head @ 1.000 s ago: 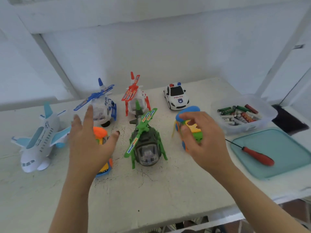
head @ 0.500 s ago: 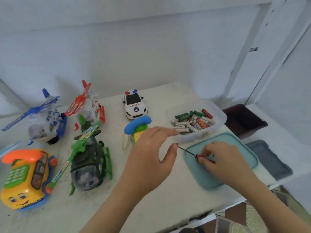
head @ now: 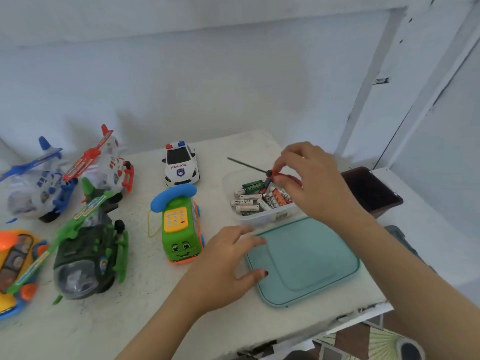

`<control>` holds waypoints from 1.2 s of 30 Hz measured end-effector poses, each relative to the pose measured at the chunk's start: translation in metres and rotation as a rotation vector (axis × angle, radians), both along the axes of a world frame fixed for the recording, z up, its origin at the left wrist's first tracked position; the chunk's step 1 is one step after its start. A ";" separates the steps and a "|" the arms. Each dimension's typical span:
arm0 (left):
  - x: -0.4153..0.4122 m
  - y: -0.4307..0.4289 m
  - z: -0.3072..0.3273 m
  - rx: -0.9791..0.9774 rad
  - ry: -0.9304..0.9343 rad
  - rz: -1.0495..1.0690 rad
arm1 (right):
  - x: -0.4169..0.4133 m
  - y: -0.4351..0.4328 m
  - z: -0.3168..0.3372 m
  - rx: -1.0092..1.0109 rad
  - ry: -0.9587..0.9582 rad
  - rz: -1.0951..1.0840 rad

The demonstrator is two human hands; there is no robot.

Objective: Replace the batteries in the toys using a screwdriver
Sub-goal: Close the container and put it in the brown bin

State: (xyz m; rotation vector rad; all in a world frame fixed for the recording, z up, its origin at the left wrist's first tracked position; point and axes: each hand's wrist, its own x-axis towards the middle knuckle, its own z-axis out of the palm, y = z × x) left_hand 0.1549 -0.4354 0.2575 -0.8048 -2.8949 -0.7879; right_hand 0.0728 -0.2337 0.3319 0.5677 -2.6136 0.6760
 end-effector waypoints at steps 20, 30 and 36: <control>0.011 0.046 0.039 0.530 0.161 0.557 | -0.016 0.036 -0.013 -0.035 -0.281 0.143; -0.002 0.035 0.111 0.460 0.904 0.431 | -0.010 0.054 0.041 -0.327 -0.448 0.480; -0.037 0.018 0.112 0.348 0.882 0.443 | -0.026 0.046 0.032 -0.379 0.163 0.278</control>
